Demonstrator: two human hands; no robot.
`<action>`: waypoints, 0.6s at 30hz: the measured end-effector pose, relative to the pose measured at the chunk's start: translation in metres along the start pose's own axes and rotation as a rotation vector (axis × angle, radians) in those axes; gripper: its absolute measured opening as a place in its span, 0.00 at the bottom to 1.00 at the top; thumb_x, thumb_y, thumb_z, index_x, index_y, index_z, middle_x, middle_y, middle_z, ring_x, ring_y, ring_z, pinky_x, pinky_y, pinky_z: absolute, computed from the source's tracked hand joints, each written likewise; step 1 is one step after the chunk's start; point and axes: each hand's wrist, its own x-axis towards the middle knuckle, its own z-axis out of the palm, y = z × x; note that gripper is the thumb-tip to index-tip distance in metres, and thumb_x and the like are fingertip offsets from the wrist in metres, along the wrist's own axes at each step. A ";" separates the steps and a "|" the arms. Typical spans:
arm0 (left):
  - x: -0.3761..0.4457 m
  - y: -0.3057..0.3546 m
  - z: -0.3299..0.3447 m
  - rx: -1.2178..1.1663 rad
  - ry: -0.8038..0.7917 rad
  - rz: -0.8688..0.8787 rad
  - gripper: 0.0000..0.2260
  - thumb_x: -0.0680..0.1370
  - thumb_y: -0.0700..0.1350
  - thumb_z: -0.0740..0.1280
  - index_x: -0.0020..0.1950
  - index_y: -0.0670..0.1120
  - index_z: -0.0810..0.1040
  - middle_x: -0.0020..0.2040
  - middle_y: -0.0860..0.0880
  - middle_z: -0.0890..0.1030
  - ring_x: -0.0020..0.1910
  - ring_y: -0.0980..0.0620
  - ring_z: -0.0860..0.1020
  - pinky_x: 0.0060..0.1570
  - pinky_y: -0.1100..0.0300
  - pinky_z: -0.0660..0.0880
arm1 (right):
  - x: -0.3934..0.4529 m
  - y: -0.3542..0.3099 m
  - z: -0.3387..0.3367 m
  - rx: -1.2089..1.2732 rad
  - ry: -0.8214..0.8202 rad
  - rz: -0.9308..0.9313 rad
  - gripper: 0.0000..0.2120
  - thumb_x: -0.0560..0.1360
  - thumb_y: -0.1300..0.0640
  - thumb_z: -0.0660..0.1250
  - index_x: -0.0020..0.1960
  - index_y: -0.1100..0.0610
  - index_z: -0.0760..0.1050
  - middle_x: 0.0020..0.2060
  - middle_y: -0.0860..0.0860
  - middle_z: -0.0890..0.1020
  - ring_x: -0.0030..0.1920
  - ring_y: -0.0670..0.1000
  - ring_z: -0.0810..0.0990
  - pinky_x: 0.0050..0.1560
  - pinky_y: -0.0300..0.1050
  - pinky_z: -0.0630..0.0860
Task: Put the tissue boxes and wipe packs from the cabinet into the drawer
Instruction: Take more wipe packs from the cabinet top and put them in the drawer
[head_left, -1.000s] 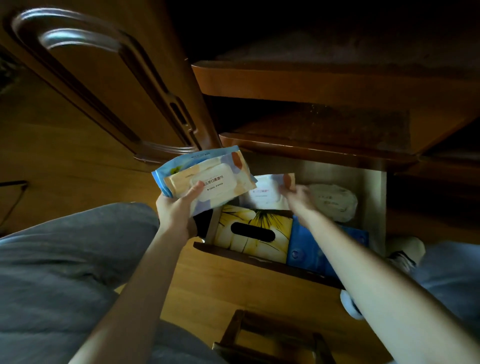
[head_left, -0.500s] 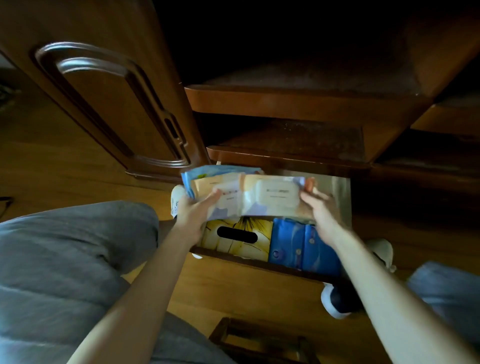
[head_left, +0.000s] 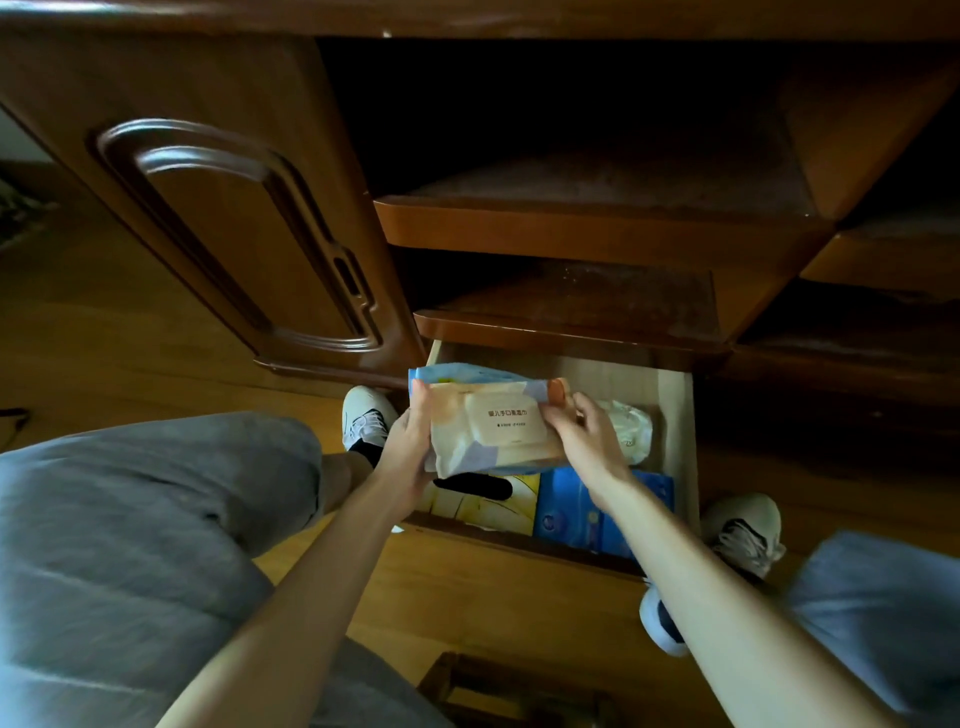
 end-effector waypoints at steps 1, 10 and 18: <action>0.002 -0.001 -0.002 0.015 0.003 -0.005 0.28 0.73 0.66 0.66 0.63 0.47 0.80 0.55 0.45 0.87 0.53 0.47 0.86 0.48 0.55 0.83 | 0.001 0.004 0.003 -0.019 0.029 0.019 0.13 0.78 0.42 0.67 0.56 0.48 0.78 0.55 0.50 0.80 0.55 0.51 0.79 0.46 0.44 0.75; 0.021 0.002 -0.013 -0.107 -0.018 -0.064 0.14 0.77 0.44 0.73 0.62 0.41 0.80 0.56 0.42 0.86 0.53 0.45 0.85 0.49 0.53 0.83 | 0.027 0.010 -0.025 0.159 -0.245 0.407 0.50 0.53 0.32 0.83 0.68 0.53 0.74 0.58 0.56 0.85 0.58 0.57 0.84 0.63 0.56 0.78; 0.063 0.000 -0.015 0.354 0.247 0.065 0.18 0.76 0.61 0.72 0.51 0.46 0.82 0.45 0.47 0.88 0.44 0.47 0.87 0.46 0.51 0.84 | 0.042 0.013 -0.005 0.223 -0.165 0.377 0.13 0.76 0.59 0.73 0.60 0.54 0.78 0.48 0.53 0.88 0.50 0.53 0.87 0.54 0.54 0.82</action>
